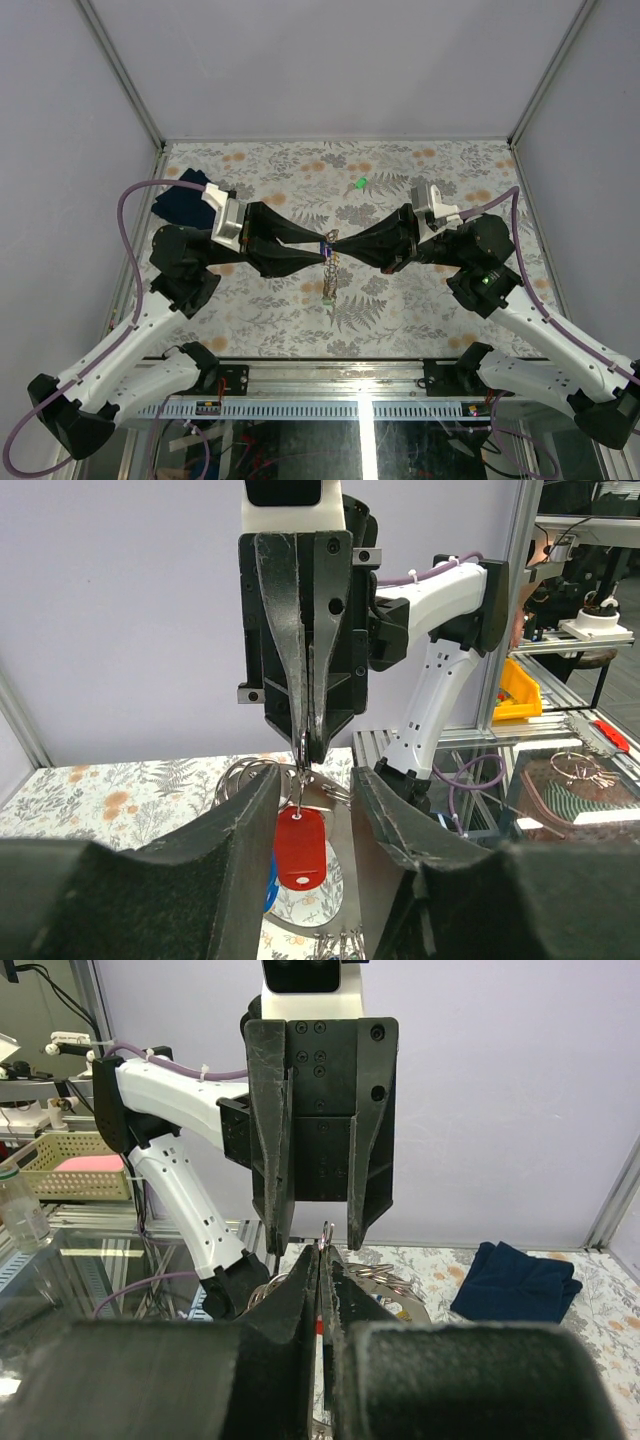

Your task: Put the keys on the keyring

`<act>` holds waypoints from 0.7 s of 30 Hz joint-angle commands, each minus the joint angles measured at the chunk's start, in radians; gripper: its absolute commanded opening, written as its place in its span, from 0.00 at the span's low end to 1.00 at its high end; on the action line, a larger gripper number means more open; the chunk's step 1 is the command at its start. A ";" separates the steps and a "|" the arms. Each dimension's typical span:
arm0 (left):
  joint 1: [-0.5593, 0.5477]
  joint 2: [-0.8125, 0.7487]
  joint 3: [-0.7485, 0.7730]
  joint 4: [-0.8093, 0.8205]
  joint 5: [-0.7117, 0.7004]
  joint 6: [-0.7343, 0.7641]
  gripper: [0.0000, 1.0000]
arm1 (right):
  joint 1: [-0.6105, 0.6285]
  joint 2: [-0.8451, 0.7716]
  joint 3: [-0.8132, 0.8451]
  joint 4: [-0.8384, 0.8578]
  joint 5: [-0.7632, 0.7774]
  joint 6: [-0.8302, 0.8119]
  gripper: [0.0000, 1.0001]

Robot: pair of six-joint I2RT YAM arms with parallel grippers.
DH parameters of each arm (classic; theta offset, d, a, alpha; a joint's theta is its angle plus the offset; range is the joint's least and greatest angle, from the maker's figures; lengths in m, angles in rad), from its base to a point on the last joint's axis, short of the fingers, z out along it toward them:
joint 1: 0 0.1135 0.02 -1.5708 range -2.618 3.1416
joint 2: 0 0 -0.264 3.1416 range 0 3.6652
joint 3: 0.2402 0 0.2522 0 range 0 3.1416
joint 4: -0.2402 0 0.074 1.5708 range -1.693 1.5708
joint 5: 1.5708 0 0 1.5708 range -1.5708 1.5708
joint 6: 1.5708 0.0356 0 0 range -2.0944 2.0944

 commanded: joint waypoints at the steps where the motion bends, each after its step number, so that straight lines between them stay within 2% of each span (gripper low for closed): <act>1: -0.013 0.010 0.001 0.063 -0.010 -0.020 0.33 | -0.004 -0.018 0.062 0.081 -0.013 -0.015 0.00; 4: -0.019 0.014 0.002 0.067 -0.008 -0.021 0.27 | -0.003 -0.017 0.062 0.081 -0.012 -0.016 0.00; 16: -0.033 0.027 0.012 0.067 -0.018 -0.019 0.18 | -0.004 0.000 0.062 0.075 -0.027 -0.013 0.00; 20: -0.033 0.028 0.021 0.055 -0.011 -0.011 0.02 | -0.004 -0.002 0.058 0.070 -0.023 -0.015 0.00; 21: -0.034 0.027 0.023 0.044 -0.010 -0.005 0.00 | -0.004 -0.003 0.057 0.068 -0.023 -0.016 0.00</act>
